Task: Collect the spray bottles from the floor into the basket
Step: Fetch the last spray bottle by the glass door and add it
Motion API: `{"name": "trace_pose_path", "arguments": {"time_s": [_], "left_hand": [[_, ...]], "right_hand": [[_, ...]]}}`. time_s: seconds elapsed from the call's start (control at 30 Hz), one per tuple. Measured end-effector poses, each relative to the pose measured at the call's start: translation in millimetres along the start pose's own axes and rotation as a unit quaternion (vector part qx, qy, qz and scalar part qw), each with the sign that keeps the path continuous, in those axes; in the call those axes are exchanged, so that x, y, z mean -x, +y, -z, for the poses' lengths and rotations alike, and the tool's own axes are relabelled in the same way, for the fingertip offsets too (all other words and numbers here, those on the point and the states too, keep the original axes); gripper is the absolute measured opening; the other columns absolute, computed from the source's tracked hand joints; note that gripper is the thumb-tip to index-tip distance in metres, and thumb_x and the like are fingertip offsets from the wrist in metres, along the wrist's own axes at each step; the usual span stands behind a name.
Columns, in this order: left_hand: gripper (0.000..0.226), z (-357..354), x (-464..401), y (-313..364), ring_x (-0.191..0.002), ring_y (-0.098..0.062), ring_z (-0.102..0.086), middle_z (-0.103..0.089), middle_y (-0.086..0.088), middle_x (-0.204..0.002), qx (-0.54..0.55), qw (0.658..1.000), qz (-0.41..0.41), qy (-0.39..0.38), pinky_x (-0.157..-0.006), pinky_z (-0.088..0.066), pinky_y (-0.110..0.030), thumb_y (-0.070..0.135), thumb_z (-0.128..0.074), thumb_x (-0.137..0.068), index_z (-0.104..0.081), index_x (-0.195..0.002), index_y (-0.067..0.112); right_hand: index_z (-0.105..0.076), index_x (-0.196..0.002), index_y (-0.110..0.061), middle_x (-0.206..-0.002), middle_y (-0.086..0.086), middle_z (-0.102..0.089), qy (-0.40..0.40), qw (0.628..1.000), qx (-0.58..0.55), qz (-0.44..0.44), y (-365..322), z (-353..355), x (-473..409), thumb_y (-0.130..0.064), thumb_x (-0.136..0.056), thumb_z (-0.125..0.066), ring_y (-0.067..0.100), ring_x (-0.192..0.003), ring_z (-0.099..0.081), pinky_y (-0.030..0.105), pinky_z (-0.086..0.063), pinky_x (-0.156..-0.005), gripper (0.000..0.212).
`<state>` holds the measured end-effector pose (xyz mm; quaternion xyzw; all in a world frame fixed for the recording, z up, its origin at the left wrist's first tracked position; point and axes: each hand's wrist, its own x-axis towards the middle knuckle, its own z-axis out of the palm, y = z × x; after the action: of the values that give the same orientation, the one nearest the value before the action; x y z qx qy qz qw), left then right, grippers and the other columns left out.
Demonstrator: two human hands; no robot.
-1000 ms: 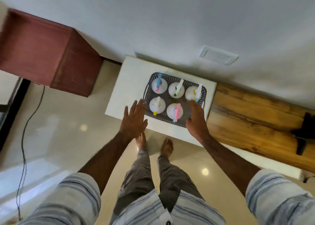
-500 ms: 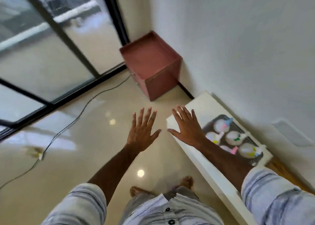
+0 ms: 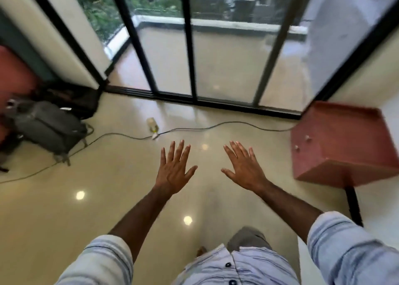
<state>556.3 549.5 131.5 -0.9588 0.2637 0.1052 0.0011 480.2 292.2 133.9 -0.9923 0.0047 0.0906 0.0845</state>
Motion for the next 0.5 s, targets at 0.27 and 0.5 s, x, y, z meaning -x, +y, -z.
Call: {"name": "trace_pose_path", "arguments": {"time_s": [0.27,0.5], "left_hand": [[0.076,-4.1,-66.1,-142.4,-0.154,-0.029,0.013,0.013,-0.003,-0.167,0.031,0.988,0.149,-0.024,-0.123,0.0,-0.058,0.064,-0.014,-0.098,0.003,-0.159,0.022],[0.075,9.9,-156.6,-237.2,-0.154,-0.028,0.014,0.013,-0.003,-0.167,0.053,0.976,0.206,-0.055,-0.124,0.0,-0.056,0.064,-0.013,-0.098,0.003,-0.159,0.023]], "right_hand": [[-0.013,-0.156,-0.022,-0.166,0.005,-0.008,-0.053,0.99,0.014,0.127,-77.0,-5.6,-213.2,-0.05,-0.094,-0.05,0.024,-0.154,-0.006,0.054,-0.005,-0.123,0.077],[-0.014,-0.156,-0.02,-0.165,0.006,-0.01,-0.127,0.978,-0.005,0.166,-117.0,-2.7,-388.9,-0.046,-0.094,-0.051,0.025,-0.153,-0.01,0.053,-0.009,-0.124,0.077]]}}
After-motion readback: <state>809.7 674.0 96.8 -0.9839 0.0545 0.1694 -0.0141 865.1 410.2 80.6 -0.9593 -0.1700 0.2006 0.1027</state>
